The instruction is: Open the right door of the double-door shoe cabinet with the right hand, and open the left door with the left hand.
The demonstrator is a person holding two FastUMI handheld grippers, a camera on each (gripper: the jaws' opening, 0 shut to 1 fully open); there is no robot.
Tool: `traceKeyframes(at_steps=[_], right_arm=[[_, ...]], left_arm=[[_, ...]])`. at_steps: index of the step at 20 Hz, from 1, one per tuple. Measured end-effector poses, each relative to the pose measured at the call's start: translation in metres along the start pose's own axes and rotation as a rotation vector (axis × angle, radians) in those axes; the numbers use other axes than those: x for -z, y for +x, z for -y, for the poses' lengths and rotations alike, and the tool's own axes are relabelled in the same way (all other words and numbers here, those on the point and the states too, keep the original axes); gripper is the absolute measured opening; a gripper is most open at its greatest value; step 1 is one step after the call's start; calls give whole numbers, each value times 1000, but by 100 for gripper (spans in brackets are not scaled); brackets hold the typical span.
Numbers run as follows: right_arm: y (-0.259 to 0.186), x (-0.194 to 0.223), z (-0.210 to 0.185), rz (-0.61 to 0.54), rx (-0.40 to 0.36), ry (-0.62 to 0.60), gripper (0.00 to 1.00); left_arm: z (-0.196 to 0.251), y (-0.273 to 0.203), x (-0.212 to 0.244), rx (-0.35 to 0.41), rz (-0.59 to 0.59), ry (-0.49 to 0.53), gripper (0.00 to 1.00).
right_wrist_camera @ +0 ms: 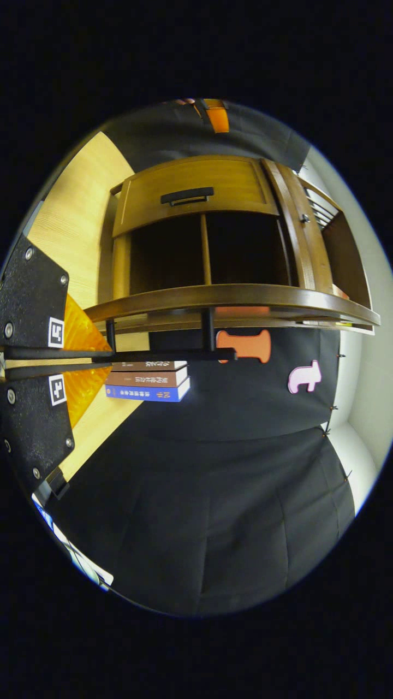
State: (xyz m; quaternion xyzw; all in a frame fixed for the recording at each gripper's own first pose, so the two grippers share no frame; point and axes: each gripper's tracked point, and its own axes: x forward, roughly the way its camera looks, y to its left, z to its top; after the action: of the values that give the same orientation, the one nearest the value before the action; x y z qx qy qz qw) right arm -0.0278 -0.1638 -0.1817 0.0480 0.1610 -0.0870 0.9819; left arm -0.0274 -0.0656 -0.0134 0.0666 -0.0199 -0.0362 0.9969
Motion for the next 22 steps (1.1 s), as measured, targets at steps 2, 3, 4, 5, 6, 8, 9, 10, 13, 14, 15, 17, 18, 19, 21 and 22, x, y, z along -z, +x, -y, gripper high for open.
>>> traceKeyframes(at_steps=[2,3,4,5,6,8,9,10,13,14,15,17,18,19,21,22], right_arm=[[2,2,19,2,27,-2,4],[4,7,28,-11,44,-20,19],[2,10,33,-24,45,-30,1],[-2,8,36,-27,40,-34,1],[-6,4,37,-20,34,-29,1],[-20,-5,35,2,33,-6,1],[-25,-11,33,21,35,6,1],[-32,-20,30,40,36,14,1],[-51,-48,6,89,6,12,1],[-54,-57,-5,105,-11,2,1],[-56,-65,-17,120,-29,-6,1],[-56,-77,-43,137,-72,7,2],[-56,-81,-58,149,-102,19,18],[-54,-86,-70,161,-127,26,2],[-47,-86,-89,159,-157,11,3],[-45,-85,-96,156,-164,3,3]], left_arm=[[-2,1,1,-12,-2,0,98],[-3,1,1,-18,-3,-3,98],[-4,1,2,-22,-5,-6,98],[-4,1,2,-26,-5,-10,98],[-5,1,3,-31,-6,-13,98],[-5,2,6,-36,-10,-19,98],[-5,3,8,-35,-13,-23,98],[-6,3,10,-33,-14,-24,98],[-7,5,12,-31,-10,-28,95],[-7,7,14,-29,-11,-32,95],[-8,8,18,-31,-17,-36,96],[-10,11,25,-41,-31,-42,97],[-9,13,28,-40,-35,-47,97],[-8,15,32,-33,-40,-49,97],[-4,26,37,-18,-41,-38,96],[-4,50,31,-10,-42,-30,99]])
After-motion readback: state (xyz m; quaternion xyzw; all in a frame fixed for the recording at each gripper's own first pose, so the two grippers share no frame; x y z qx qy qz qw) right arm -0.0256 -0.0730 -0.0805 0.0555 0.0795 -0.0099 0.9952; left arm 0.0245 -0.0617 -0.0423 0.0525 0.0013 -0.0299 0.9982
